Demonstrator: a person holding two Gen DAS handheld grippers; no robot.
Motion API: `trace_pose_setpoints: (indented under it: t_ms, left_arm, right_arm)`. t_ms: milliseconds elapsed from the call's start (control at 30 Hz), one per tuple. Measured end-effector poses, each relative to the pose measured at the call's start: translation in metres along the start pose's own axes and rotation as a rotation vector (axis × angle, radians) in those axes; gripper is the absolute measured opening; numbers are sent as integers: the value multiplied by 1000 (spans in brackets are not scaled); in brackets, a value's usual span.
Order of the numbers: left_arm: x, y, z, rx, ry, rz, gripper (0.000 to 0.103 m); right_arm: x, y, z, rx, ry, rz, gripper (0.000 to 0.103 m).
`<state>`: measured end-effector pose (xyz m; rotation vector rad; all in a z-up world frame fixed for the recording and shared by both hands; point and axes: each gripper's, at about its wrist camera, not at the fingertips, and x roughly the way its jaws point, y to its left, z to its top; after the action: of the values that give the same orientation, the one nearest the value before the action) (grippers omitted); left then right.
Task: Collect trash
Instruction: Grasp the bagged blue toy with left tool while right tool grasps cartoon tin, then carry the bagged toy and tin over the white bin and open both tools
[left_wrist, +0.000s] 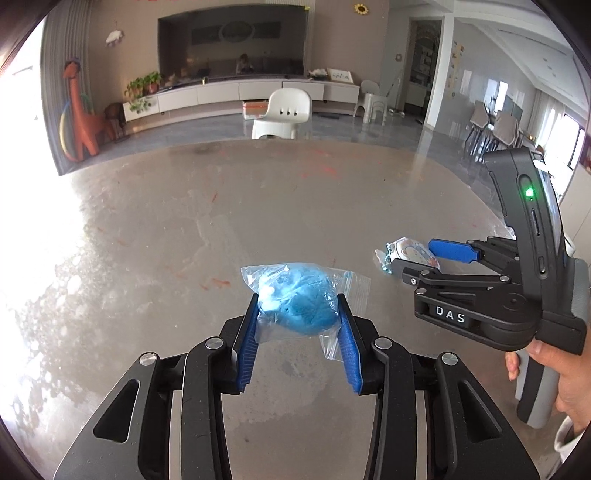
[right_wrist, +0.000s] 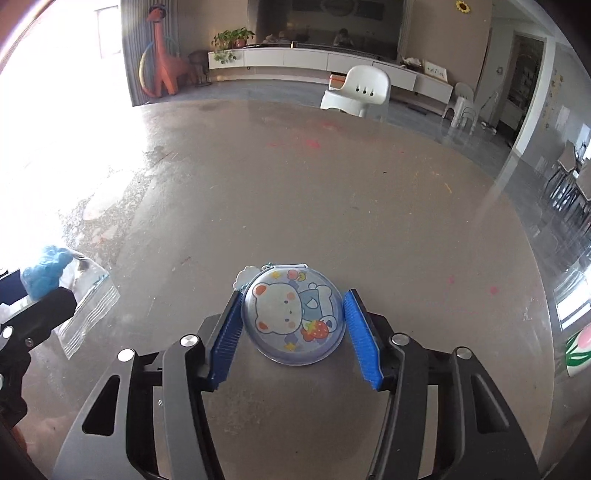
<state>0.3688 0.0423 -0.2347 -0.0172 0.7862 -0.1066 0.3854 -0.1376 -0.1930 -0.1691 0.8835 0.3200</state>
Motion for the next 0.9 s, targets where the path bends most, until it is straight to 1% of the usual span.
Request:
trace_pose_setpoints:
  t_ms: [67,200,300,367,433,500,600,633,700,767,900]
  left_arm:
    - [-1,0,0,-2,1,0,38]
    - [-7,-5,0,12,-8,-4,38]
    - [-17,-17,-3,37,-21,-20,38]
    - [-29,-29,-7,56,-32,-43,38]
    - [-40,-42,-11,77,-38,-61,38]
    - [-53,-59,-14,94,-41,-92,38]
    - [-76,-96,-23,146,-48,-138,38]
    - [-81,-104,-25,150,-48,-155,38]
    - [-96,-128,-33,164,-36,-200,38]
    - [-107,-148,-40,185,-28,-224,38]
    - [-135,-202,-62,248,-22,-279,38]
  right_arm:
    - [-6,-1,-1,17,-16,13,54]
    - [-50,-1,-12,17,-112,0,54]
    - [-94,-2,-30,22,-168,-17,54]
    - [-132,-7,-46,33,-204,-35,54]
    - [-161,-11,-61,51,-224,-49,54]
    - [-194,-17,-82,72,-234,-76,54]
    - [-228,-25,-109,91,-244,-123,54]
    - [-241,-28,-121,94,-242,-152,54]
    - [-264,-37,-144,119,-239,-176,54]
    - [-282,-44,-163,131,-240,-199,54]
    - [-315,-57,-198,153,-255,-242,54]
